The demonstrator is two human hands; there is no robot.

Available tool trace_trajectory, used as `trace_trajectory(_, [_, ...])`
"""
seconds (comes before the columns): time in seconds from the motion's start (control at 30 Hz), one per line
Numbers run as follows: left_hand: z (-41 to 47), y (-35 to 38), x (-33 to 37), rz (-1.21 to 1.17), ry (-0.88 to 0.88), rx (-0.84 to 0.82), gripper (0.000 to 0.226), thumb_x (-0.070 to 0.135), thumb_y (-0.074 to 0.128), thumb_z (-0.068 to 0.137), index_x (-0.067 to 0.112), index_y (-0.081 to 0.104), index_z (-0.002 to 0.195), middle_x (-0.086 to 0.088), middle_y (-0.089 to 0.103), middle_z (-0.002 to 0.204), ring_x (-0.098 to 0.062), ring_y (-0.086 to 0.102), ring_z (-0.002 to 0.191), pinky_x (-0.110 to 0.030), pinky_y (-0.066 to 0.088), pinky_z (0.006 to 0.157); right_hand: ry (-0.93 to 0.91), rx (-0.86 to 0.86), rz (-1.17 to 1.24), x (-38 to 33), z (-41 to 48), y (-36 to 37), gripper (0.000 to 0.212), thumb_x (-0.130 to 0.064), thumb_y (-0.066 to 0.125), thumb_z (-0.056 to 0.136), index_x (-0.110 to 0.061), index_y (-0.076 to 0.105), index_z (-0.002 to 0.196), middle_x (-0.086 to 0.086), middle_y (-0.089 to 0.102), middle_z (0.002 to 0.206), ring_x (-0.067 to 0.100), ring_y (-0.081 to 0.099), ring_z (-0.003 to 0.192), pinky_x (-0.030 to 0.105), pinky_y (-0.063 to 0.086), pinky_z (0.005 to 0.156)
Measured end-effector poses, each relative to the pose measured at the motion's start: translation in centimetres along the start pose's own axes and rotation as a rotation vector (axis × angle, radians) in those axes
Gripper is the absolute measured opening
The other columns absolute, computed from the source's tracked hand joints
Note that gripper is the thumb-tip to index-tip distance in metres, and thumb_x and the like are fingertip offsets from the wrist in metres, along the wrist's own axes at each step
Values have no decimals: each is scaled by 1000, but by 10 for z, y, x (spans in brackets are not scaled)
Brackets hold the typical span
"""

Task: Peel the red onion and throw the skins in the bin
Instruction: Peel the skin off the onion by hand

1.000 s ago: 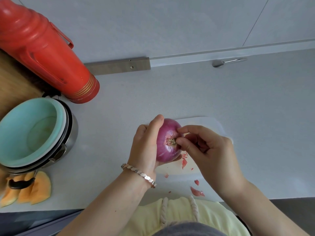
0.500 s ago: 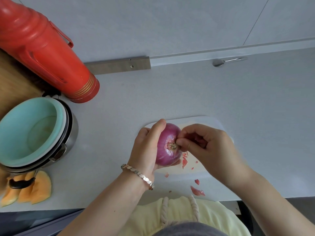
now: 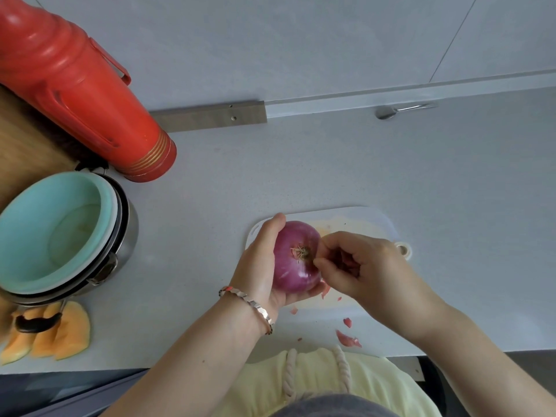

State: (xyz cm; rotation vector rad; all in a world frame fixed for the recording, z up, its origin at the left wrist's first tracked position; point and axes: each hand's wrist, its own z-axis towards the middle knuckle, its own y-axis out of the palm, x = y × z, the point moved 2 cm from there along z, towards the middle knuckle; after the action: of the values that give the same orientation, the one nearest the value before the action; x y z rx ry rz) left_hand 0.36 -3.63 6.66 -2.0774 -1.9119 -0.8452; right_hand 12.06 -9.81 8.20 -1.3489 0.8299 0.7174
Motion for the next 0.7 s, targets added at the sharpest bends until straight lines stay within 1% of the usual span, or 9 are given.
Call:
trace_trajectory(0.17, [0,3,4,-24,29,7,38,45,56,87,9,59,96,-17,66,81,-27,65,61,-46,56,68,233,137,499,8,-3,-3,24,9,58,80,-10,56,64,3,66,58,2,53,47,10,40,45])
trace_trajectory(0.23, [0,4,4,-9,66,6,37,44,55,87,9,60,100,-17,67,87,-28,66,66,-48,56,71,260,175,522,8,-2,-2,25,8,60,79,-13,60,65,13,65,60,16,54,52,15,43,44])
trace_trajectory(0.27, [0,5,4,2,85,8,39,44,55,88,9,61,105,-18,68,93,-29,67,71,-48,57,72,257,170,511,7,-1,0,27,8,60,78,-16,62,66,14,65,61,17,54,53,15,42,45])
trace_trajectory(0.37, [1,4,3,29,147,47,43,44,59,85,11,61,112,-19,64,112,-33,68,91,-49,59,71,269,179,501,-1,1,4,28,5,62,78,-19,69,67,-7,68,58,0,55,48,7,40,48])
trace_trajectory(0.43, [1,3,3,38,208,84,42,44,63,81,15,61,111,-18,61,118,-36,66,98,-50,59,69,289,203,478,-5,2,6,20,0,66,77,-17,71,68,-8,68,59,-2,55,48,6,40,48])
trace_trajectory(0.5, [1,2,3,27,264,117,37,43,69,77,19,60,102,-14,61,116,-35,65,100,-54,57,71,319,218,470,-5,3,8,11,-5,69,75,-14,71,69,-10,65,53,-2,53,46,5,38,47])
trace_trajectory(0.57, [1,2,4,40,308,143,45,48,76,62,22,58,93,-10,63,111,-34,65,99,-57,56,75,350,222,489,-6,4,9,8,-6,70,74,-11,69,68,-13,61,49,-2,51,44,5,37,46])
trace_trajectory(0.63, [-1,3,5,63,339,158,56,56,73,46,24,58,90,-9,65,108,-33,66,98,-56,55,80,367,208,503,-7,4,9,9,-5,70,74,-10,68,66,-12,60,47,-1,50,42,6,37,45])
trace_trajectory(0.7, [0,3,4,97,357,162,61,60,69,40,25,58,88,-7,65,107,-32,66,97,-55,54,82,374,182,496,-7,5,9,10,-5,70,74,-8,67,65,-12,58,45,-1,48,40,6,36,43])
